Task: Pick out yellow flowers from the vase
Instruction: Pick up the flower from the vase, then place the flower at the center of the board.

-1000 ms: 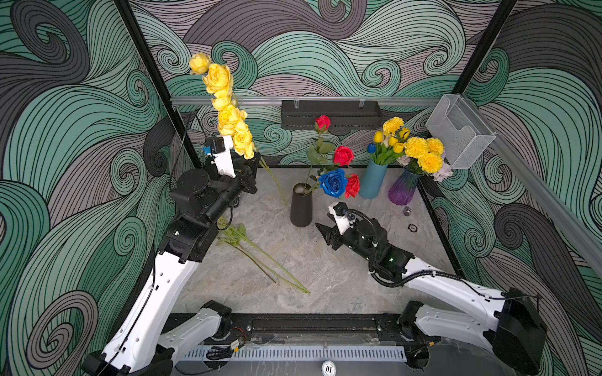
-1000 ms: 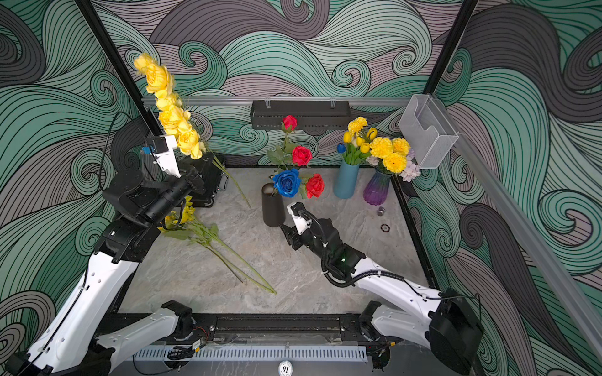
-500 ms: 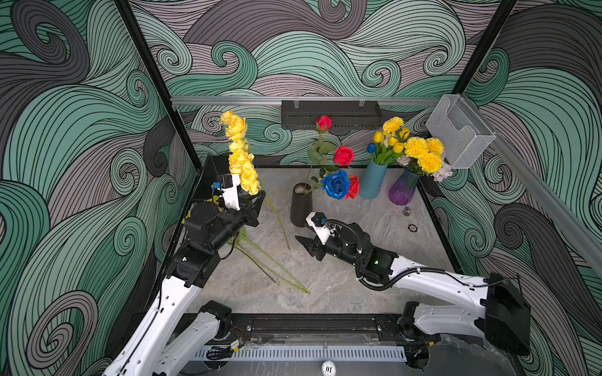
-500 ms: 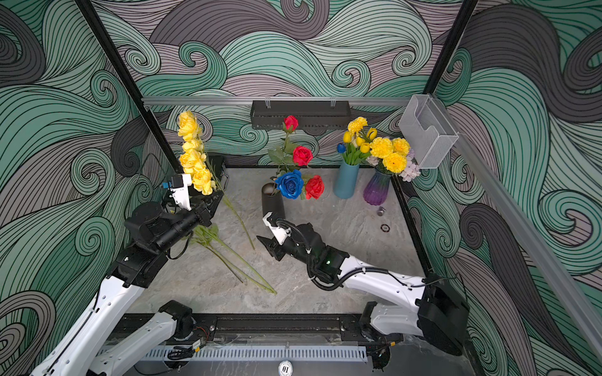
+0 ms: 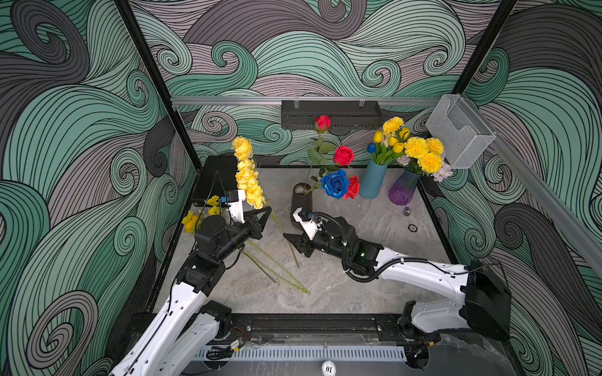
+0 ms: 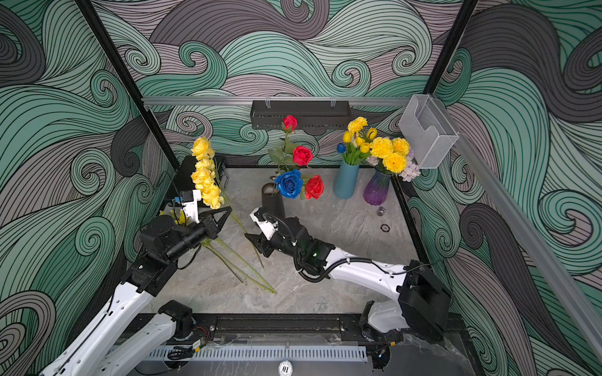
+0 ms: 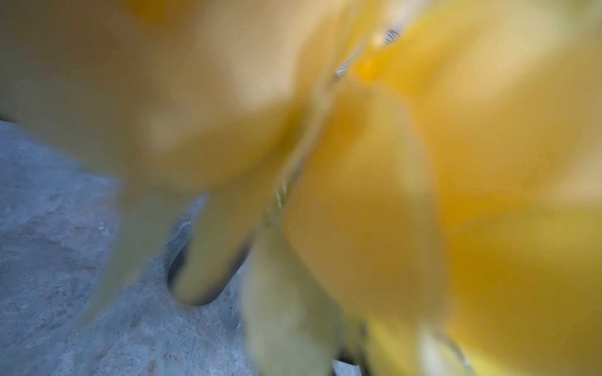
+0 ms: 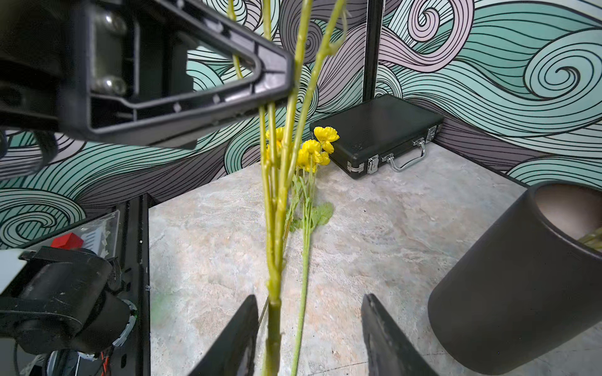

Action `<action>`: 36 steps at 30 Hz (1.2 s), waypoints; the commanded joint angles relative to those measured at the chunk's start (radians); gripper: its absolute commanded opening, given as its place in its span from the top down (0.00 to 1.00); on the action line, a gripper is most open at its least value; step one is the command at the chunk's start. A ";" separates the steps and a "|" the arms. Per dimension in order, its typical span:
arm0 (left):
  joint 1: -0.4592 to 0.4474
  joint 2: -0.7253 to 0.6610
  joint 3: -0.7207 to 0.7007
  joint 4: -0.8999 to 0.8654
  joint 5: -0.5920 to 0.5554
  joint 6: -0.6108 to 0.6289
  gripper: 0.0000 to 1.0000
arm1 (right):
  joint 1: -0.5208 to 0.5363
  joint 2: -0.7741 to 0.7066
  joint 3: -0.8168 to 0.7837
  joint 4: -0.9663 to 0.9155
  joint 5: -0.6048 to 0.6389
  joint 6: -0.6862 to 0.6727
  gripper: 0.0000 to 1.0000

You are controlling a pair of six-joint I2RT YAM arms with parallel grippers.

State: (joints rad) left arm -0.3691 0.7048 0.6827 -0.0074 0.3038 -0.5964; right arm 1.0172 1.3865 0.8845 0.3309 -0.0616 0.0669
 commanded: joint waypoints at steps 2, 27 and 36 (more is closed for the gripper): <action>-0.012 0.005 -0.001 0.105 0.038 -0.034 0.99 | 0.005 0.025 0.042 -0.030 -0.028 0.020 0.54; -0.033 0.000 0.059 -0.137 -0.170 0.058 0.54 | 0.011 0.096 0.145 -0.238 0.145 0.029 0.92; -0.030 -0.236 0.157 -0.407 -0.723 0.176 0.01 | 0.018 0.255 0.250 -0.365 0.097 0.022 0.95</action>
State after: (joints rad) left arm -0.3950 0.5274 0.7677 -0.2893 -0.1143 -0.4927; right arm 1.0279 1.6062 1.0954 0.0250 0.0448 0.0845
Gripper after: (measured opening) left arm 0.906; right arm 0.086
